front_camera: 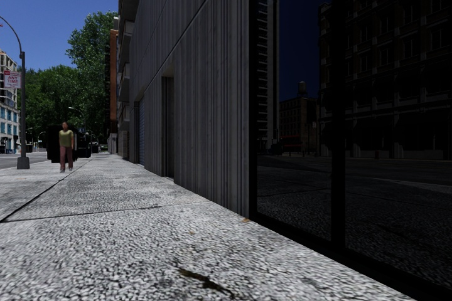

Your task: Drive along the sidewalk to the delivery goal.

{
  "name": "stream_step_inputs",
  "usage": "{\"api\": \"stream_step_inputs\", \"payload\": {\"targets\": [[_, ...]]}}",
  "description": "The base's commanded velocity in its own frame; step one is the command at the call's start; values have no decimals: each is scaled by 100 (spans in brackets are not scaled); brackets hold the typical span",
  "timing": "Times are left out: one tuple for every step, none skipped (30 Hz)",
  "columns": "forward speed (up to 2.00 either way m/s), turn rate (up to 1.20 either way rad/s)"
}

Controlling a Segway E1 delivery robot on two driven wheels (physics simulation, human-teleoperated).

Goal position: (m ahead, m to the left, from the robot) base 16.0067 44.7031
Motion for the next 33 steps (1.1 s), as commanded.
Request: {"api": "stream_step_inputs", "payload": {"targets": [[0, 0], [0, 0], [0, 0], [0, 0], [0, 0], [0, 0], [0, 0], [0, 0], [0, 0], [0, 0], [0, 0], [0, 0], [0, 0], [0, 0], [0, 0], [0, 0], [0, 0], [0, 0], [0, 0], [0, 0], [0, 0], [0, 0], [0, 0], [0, 0], [0, 0], [0, 0], [0, 0], [0, 0], [0, 0], [0, 0], [175, 0], [200, 3], [200, 3]]}}
